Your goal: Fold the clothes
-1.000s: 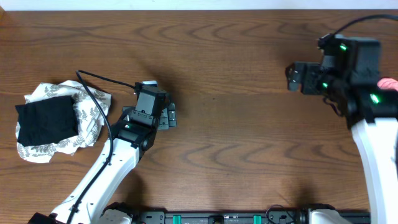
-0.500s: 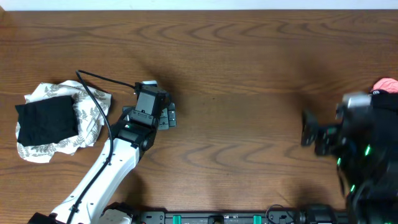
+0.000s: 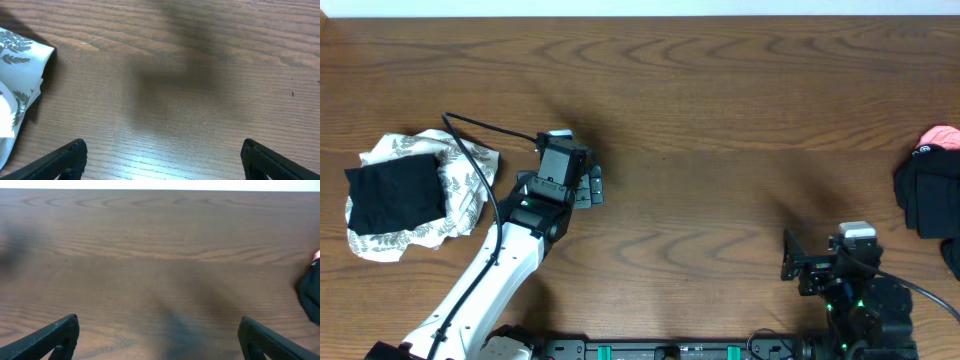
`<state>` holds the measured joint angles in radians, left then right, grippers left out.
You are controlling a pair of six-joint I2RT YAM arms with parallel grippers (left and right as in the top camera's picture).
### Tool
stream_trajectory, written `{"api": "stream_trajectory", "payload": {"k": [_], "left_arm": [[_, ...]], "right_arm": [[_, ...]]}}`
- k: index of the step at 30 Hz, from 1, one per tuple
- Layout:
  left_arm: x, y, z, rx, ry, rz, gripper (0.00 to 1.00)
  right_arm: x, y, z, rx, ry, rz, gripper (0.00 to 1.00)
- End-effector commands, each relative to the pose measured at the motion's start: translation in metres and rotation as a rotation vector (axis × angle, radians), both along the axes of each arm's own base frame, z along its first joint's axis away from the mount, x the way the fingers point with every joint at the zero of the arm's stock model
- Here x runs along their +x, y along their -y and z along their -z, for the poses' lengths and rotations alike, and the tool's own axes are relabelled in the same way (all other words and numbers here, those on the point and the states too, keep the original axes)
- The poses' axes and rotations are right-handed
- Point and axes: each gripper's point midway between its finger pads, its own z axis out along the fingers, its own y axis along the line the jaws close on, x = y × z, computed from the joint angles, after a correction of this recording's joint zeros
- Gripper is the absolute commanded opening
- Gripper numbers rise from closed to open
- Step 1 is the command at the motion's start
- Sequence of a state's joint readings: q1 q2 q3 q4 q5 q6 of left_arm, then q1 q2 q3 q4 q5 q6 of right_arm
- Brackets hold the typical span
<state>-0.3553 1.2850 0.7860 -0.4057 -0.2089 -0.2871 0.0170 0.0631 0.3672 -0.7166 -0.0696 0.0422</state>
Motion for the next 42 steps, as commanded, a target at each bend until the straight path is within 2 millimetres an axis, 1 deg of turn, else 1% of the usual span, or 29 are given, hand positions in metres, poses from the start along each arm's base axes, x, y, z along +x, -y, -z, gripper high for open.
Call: {"api": "stream_trajectory", "payload": {"k": [1,7,13,42], "left_arm": [[0.004,0.0,-0.005,0.012,0.014,0.004,0.98],[0.004,0.0,-0.005,0.012,0.014,0.004,0.98],[0.003,0.0,-0.005,0.012,0.014,0.004,0.98],[0.003,0.0,-0.006,0.011,0.016,0.004,0.98]], "right_arm": [[0.004,0.002,0.016,0.012,0.006,0.019,0.99],[0.01,0.002,0.039,0.012,-0.012,0.018,0.99],[0.011,-0.001,0.063,0.019,-0.06,0.002,0.99],[0.012,-0.001,0.061,0.018,-0.053,0.001,0.99]]}}
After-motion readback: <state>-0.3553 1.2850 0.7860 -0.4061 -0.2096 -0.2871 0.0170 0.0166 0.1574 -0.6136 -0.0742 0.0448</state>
